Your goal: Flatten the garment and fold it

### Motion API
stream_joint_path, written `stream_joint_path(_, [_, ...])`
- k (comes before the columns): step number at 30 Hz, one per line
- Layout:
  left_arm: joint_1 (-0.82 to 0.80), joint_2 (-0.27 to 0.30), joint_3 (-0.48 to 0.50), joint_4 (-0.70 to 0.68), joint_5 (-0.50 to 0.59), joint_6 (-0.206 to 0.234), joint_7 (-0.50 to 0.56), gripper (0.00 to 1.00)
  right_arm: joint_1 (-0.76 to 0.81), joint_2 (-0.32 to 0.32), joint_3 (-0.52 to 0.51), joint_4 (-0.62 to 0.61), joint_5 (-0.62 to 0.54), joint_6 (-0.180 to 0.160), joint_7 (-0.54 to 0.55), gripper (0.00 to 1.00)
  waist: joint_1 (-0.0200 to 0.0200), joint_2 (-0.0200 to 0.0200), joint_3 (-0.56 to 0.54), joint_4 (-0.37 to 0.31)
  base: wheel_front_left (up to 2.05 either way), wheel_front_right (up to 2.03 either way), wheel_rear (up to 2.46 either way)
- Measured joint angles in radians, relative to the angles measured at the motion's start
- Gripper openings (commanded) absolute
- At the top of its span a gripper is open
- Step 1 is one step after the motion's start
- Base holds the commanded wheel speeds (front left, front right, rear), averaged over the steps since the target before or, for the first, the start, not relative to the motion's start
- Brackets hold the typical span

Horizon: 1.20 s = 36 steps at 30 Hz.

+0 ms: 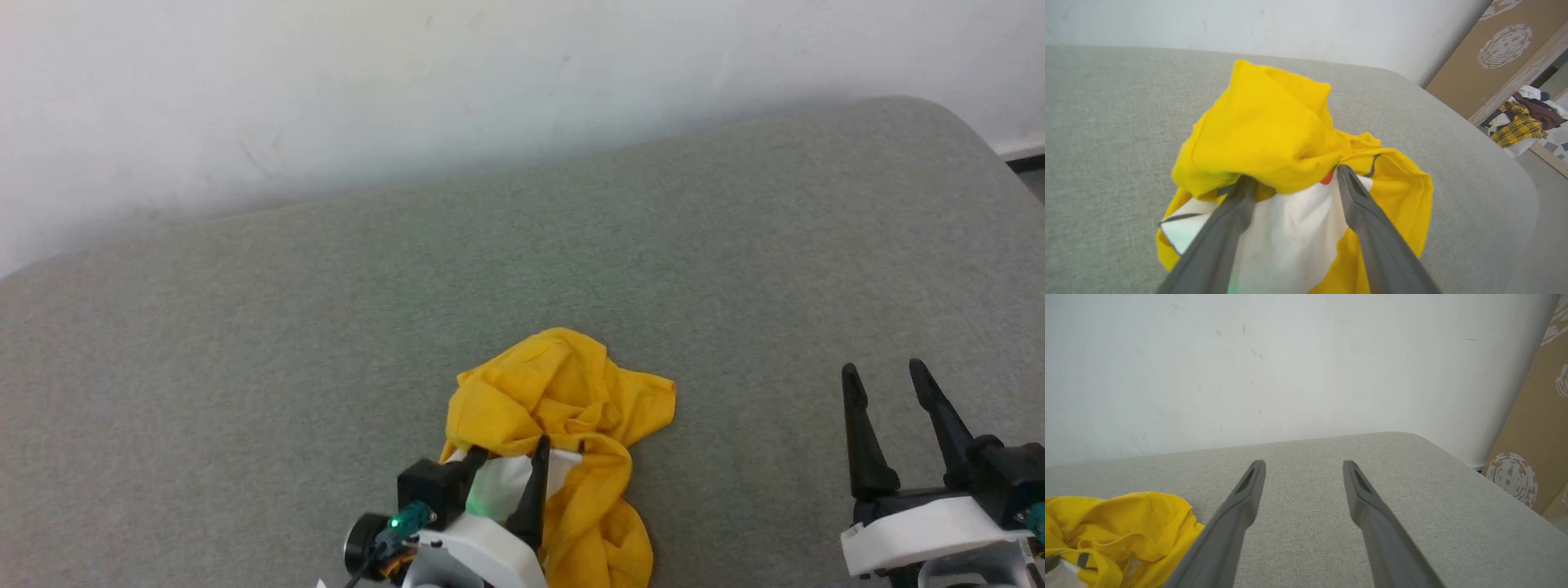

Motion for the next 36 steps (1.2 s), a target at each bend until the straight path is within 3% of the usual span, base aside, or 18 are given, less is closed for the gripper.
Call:
stream_joint_path(5, [-0.012, 0.0, 0.038, -0.126, 0.054, 0.009, -0.024, 1.0, 0.0, 0.0, -0.001, -0.011, -0.007, 0.0, 0.001, 1.0, -0.0001, 0.0, -0.009, 0.037, 0.0, 0.0, 0.0])
stream_joint_path(10, [-0.012, 0.009, 0.157, -0.307, 0.138, 0.036, -0.025, 1.0, 0.012, 0.0, -0.003, -0.025, -0.007, 0.0, 0.009, 1.0, 0.0, 0.0, -0.025, 0.081, 0.0, 0.0, 0.0])
stream_joint_path(20, [0.105, 0.097, 0.371, -0.361, 0.186, 0.079, -0.025, 1.0, 0.041, 0.0, 0.001, -0.031, -0.006, 0.0, 0.073, 1.0, -0.0001, 0.0, -0.053, 0.134, 0.0, 0.0, 0.0])
stream_joint_path(27, [0.179, 0.141, 0.419, -0.385, 0.206, 0.055, -0.025, 1.0, 0.043, -0.003, 0.051, 0.006, 0.025, 0.0, 0.258, 1.0, -0.0002, 0.0, -0.062, 0.18, 0.0, 0.0, 0.0])
stream_joint_path(36, [0.208, 0.14, 0.433, -0.414, 0.206, -0.002, -0.025, 1.0, -0.033, -0.082, 0.158, 0.108, 0.226, 0.0, 0.559, 1.0, -0.0001, 0.0, -0.057, 0.247, 0.0, 0.0, 0.0])
